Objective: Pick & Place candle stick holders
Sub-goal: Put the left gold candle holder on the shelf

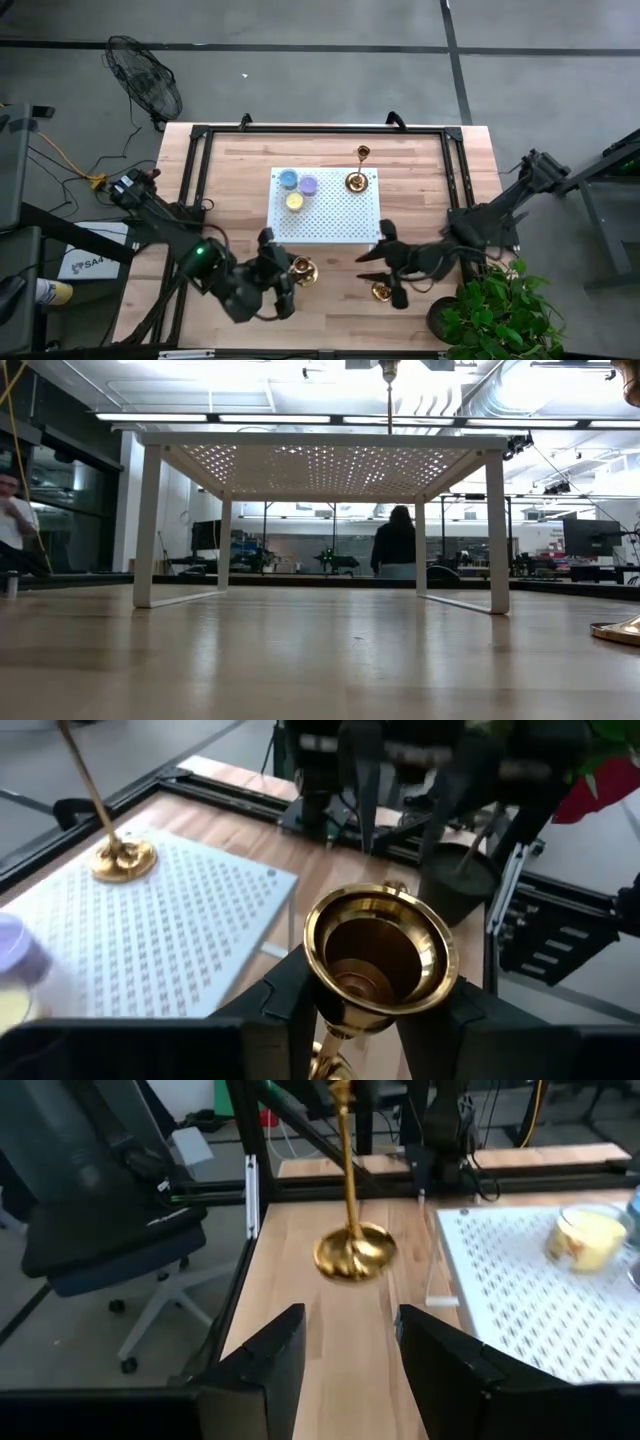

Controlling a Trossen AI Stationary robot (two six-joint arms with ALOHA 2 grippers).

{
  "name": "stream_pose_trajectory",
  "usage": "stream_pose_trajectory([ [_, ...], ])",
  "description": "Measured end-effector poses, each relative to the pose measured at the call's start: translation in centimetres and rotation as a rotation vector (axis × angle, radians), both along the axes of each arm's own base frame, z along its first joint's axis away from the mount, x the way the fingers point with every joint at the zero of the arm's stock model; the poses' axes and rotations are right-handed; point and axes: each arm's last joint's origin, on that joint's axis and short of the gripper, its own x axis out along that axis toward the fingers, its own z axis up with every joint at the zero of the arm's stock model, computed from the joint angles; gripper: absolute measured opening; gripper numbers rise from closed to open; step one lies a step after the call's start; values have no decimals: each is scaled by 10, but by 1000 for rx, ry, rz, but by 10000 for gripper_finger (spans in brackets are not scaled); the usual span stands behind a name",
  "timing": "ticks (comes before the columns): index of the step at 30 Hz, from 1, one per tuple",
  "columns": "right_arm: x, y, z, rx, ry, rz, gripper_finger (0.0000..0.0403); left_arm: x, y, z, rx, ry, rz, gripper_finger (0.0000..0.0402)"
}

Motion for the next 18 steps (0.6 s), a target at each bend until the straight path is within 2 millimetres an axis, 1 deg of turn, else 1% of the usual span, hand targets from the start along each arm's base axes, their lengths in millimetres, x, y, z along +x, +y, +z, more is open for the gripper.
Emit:
stream_pose_trajectory([
  [8, 36, 3, -11, -28, -116, 2, 153, 18, 15, 8, 10, -41, -38, 111],
  [13, 53, -5, -13, -6, -179, -24, 153, 21, 16, 10, 24, -50, -62, 112],
  [18, 64, -15, -13, 18, -217, -51, 154, 22, 17, 10, 30, -51, -54, 112],
])
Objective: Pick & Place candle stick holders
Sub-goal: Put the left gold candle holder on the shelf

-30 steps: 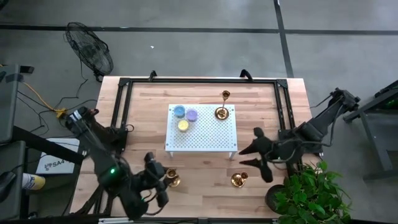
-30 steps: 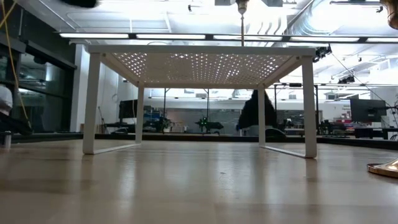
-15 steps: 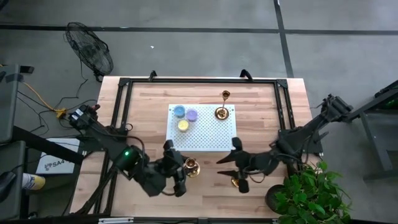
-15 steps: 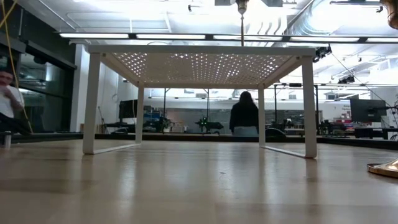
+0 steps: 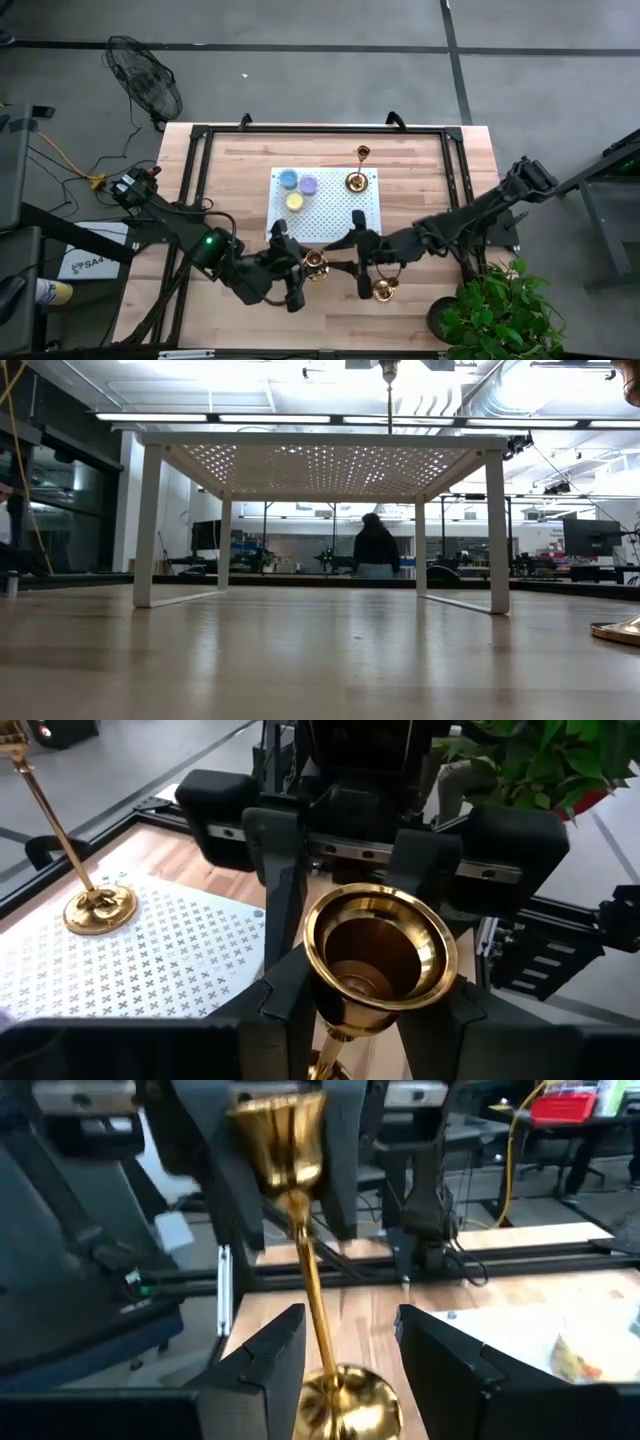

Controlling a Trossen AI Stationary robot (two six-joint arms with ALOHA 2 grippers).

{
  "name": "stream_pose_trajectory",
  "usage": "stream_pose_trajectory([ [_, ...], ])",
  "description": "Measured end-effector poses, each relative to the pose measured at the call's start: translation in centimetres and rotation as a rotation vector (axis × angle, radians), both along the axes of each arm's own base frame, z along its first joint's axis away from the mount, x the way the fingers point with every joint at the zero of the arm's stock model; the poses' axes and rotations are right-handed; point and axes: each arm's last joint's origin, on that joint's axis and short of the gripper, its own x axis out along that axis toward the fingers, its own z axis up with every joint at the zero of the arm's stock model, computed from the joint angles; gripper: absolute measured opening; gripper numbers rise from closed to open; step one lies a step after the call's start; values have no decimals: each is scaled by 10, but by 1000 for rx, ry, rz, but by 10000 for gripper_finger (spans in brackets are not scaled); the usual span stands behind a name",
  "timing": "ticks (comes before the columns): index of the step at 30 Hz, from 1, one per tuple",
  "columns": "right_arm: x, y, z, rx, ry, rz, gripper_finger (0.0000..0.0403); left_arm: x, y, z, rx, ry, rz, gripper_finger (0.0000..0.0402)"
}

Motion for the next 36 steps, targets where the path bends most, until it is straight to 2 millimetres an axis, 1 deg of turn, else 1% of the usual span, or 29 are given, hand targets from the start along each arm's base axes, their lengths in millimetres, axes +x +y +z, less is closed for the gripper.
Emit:
stream_pose_trajectory([
  [4, 8, -5, -1, 25, -29, 41, 154, 0, 0, 0, 6, 0, 2, 112],
  [9, 14, -3, -4, 42, -52, 83, 154, 0, 1, 0, 18, -6, 24, 113],
  [16, 22, -1, -5, 49, -124, 83, 154, 0, 1, 0, 19, -6, 26, 113],
  [20, 25, -4, -8, 47, -124, 66, 154, 0, 1, 0, 19, -7, 27, 113],
  [28, 28, -10, -8, 54, -129, 57, 150, 0, 1, 0, 19, -7, 28, 113],
  [32, 28, -9, -8, 53, -129, 76, 128, 0, 1, 0, 20, -6, 28, 113],
  [36, 28, -9, -8, 53, -129, 79, 87, 0, 1, 0, 19, -6, 28, 113],
])
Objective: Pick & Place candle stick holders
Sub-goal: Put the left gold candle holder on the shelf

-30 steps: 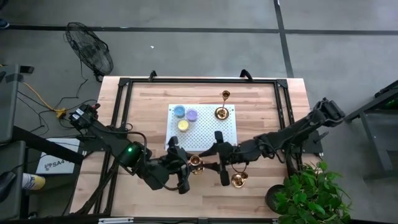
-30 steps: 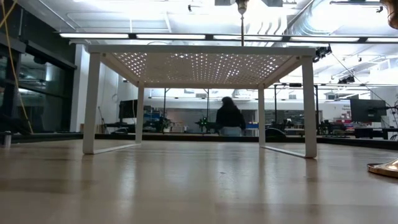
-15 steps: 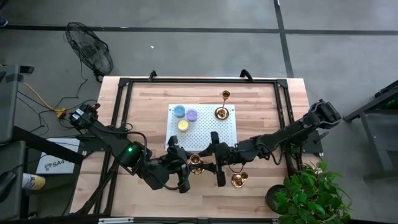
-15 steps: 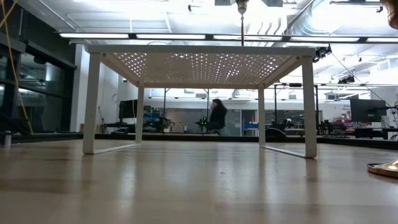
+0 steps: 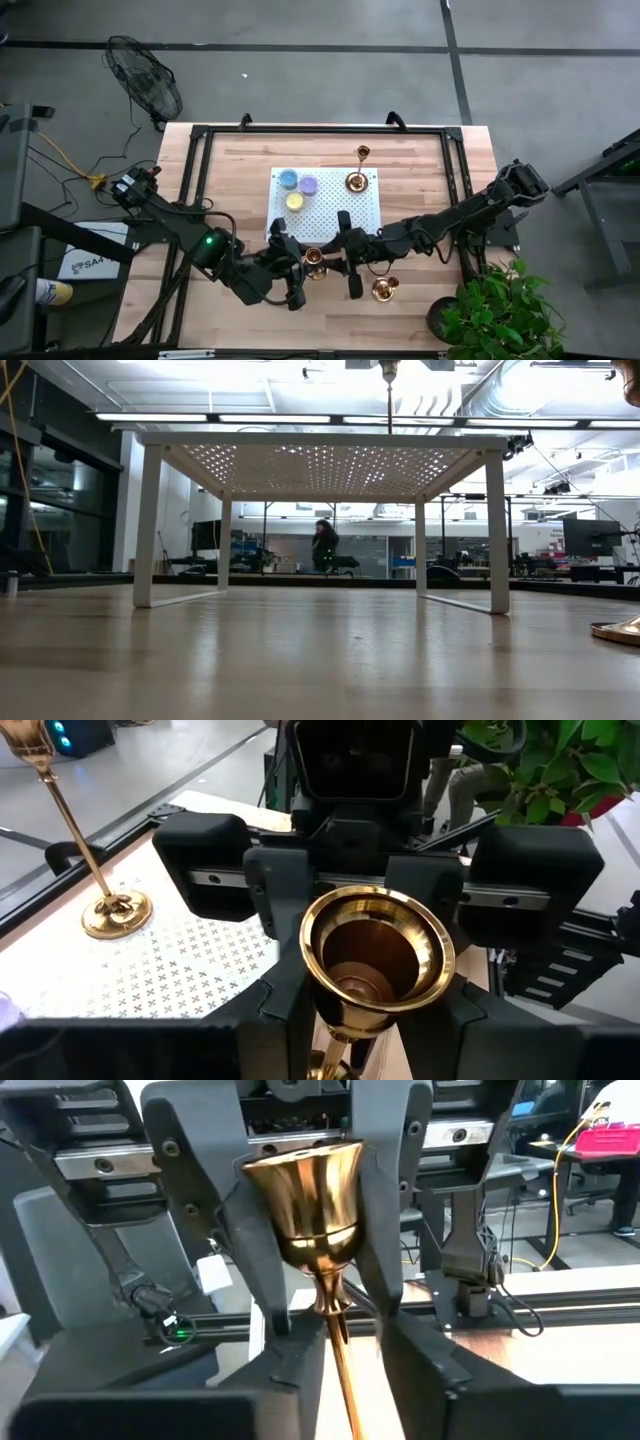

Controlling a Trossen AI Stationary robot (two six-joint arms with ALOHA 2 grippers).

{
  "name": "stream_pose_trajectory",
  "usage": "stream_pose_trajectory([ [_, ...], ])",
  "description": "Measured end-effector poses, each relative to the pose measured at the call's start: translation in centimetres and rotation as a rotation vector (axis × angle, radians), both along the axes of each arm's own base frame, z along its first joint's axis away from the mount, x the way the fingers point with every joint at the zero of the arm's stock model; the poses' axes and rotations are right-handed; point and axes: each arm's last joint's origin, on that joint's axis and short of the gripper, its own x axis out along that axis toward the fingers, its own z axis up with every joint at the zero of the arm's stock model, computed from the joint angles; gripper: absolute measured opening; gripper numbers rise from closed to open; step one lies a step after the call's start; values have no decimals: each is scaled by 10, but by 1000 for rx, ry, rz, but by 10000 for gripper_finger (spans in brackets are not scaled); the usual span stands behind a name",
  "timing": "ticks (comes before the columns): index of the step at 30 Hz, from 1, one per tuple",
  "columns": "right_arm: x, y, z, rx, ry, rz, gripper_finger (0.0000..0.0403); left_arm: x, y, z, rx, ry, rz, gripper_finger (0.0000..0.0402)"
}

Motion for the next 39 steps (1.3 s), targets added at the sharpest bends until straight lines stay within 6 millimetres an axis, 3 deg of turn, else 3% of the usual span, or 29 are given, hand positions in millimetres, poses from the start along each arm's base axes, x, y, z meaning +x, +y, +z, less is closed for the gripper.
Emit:
stream_pose_trajectory([
  [7, 0, 1, 1, 0, -4, 10, 11, 0, 0, 0, -6, -2, 3, 113],
  [14, 0, 1, 0, 4, -1, 13, 31, 0, 0, 0, -6, -1, 2, 113],
  [20, 0, 1, 1, 6, -5, 27, 9, 0, 0, 0, -9, -3, 3, 113],
  [39, 0, 1, 1, 31, 0, 36, 5, 1, -1, 3, -36, -33, -4, 113],
])
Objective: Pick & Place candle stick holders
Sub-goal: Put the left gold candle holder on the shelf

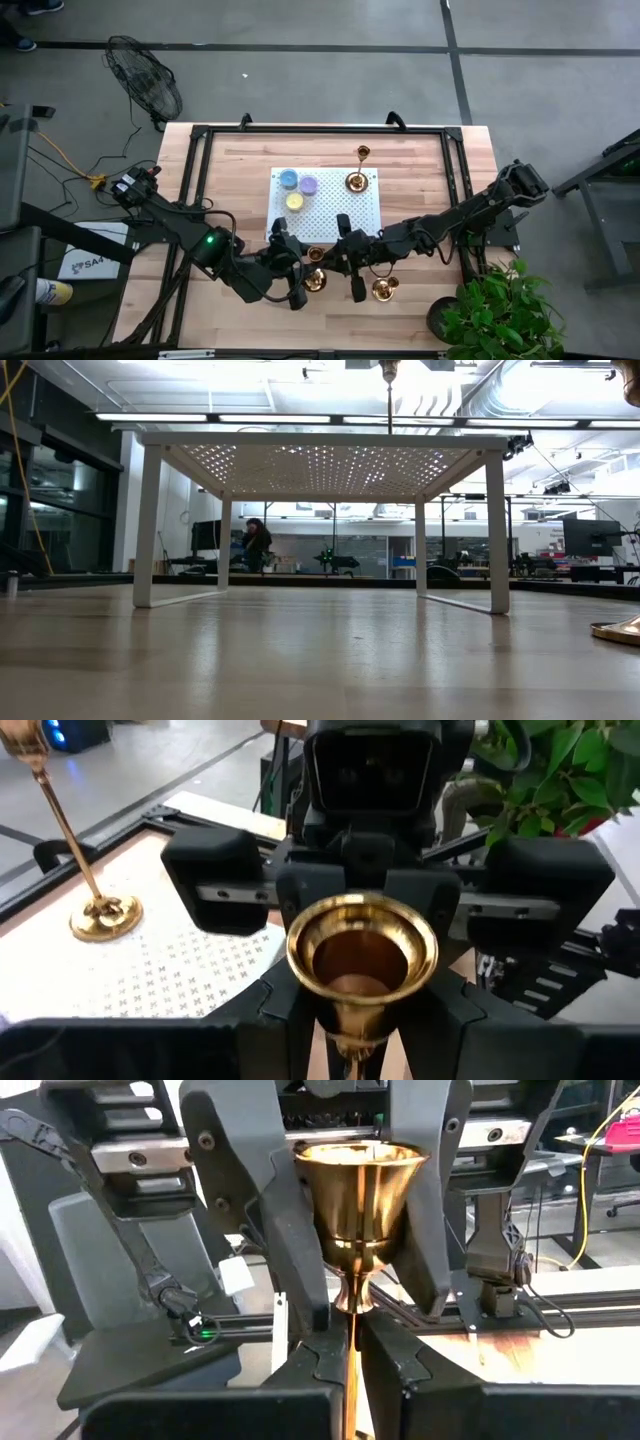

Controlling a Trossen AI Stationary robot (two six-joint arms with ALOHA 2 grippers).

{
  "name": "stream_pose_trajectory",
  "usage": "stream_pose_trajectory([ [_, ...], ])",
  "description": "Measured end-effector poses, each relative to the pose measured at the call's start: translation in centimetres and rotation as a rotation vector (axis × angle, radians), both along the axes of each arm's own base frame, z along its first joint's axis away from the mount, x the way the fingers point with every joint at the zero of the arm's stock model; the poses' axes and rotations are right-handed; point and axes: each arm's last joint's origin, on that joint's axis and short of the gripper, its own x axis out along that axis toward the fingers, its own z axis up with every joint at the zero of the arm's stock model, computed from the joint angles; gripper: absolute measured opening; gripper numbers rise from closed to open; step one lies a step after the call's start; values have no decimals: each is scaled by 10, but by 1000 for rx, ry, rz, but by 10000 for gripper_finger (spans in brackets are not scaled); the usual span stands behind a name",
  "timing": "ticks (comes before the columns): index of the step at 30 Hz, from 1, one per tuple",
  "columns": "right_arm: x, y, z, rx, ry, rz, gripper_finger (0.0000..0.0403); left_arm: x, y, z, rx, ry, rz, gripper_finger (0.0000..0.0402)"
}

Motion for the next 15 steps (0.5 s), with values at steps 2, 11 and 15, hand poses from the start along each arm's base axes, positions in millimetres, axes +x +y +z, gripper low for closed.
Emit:
stream_pose_trajectory([
  [2, 0, 0, 0, 0, 0, 1, 5, 0, 0, 1, 6, -6, 8, 113],
  [11, 0, -1, 0, -9, 5, 11, 5, 0, 1, 1, 17, -7, 17, 113],
  [15, -3, -7, 3, -21, 30, 23, 5, -2, 1, 3, 5, -13, 16, 113],
])
